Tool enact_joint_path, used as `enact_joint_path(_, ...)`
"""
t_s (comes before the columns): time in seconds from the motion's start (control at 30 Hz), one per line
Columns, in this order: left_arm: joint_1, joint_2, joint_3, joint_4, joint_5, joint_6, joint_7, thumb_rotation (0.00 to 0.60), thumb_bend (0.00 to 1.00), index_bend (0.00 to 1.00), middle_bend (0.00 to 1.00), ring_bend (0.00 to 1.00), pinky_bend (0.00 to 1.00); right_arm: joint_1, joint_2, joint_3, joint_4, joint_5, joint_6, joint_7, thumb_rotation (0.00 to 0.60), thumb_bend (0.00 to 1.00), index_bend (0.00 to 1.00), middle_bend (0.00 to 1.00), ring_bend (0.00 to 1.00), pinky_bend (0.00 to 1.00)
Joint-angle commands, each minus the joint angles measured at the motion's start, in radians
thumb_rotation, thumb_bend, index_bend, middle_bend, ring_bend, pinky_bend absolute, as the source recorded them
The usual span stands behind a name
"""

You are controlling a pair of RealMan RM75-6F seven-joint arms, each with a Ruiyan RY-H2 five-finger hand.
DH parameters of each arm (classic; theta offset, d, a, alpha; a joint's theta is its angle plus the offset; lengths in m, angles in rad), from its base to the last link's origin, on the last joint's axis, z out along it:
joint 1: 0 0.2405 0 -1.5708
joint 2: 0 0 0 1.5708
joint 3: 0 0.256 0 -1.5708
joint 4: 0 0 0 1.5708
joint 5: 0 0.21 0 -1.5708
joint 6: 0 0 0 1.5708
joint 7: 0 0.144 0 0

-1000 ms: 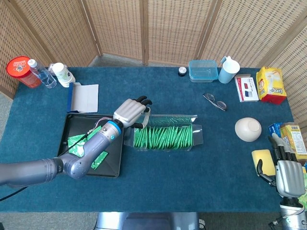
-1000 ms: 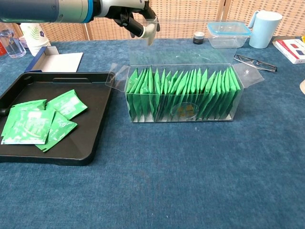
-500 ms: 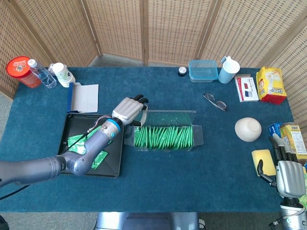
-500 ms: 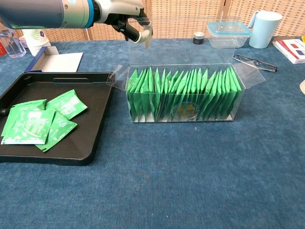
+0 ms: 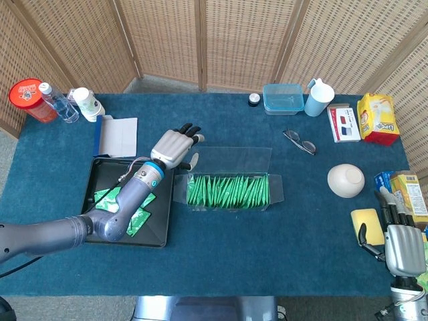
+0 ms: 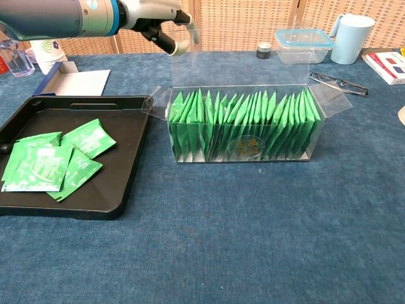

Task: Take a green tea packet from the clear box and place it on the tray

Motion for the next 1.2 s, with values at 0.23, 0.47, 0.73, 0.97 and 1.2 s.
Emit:
enact_joint_path(0.23, -0.009, 0.003, 0.050, -0.004, -0.058, 0.077, 0.134, 0.330, 0.47, 0.08, 0.05, 0.00, 0.24, -0.007, 0.004, -0.002, -0.004, -0.007, 0.012, 0.005, 0.273, 0.58, 0.00, 0.09, 0.09, 0.17)
enact_joint_path(0.47, 0.060, 0.118, 0.035, -0.161, 0.100, 0.187, 0.070, 0.320, 0.44, 0.08, 0.05, 0.00, 0.23, -0.014, 0.010, -0.002, -0.006, -0.014, 0.026, 0.013, 0.273, 0.58, 0.00, 0.09, 0.09, 0.17)
enact_joint_path(0.73, 0.189, 0.284, 0.081, -0.339, 0.399, 0.231, -0.122, 0.349, 0.44, 0.13, 0.05, 0.00, 0.22, -0.011, 0.009, -0.001, 0.003, -0.016, 0.019, 0.024, 0.273, 0.58, 0.00, 0.09, 0.09, 0.17)
enact_joint_path(0.97, 0.250, 0.342, 0.143, -0.350, 0.642, 0.238, -0.222, 0.497, 0.44, 0.20, 0.05, 0.00, 0.22, -0.005, 0.003, -0.001, 0.007, -0.021, 0.012, 0.023, 0.273, 0.58, 0.00, 0.09, 0.09, 0.17)
enact_joint_path(1.2, 0.238, 0.321, 0.141, -0.321, 0.704, 0.185, -0.204, 0.568, 0.44, 0.23, 0.05, 0.00, 0.22, -0.008, -0.001, -0.001, 0.009, -0.019, 0.014, 0.025, 0.273, 0.58, 0.00, 0.09, 0.09, 0.17)
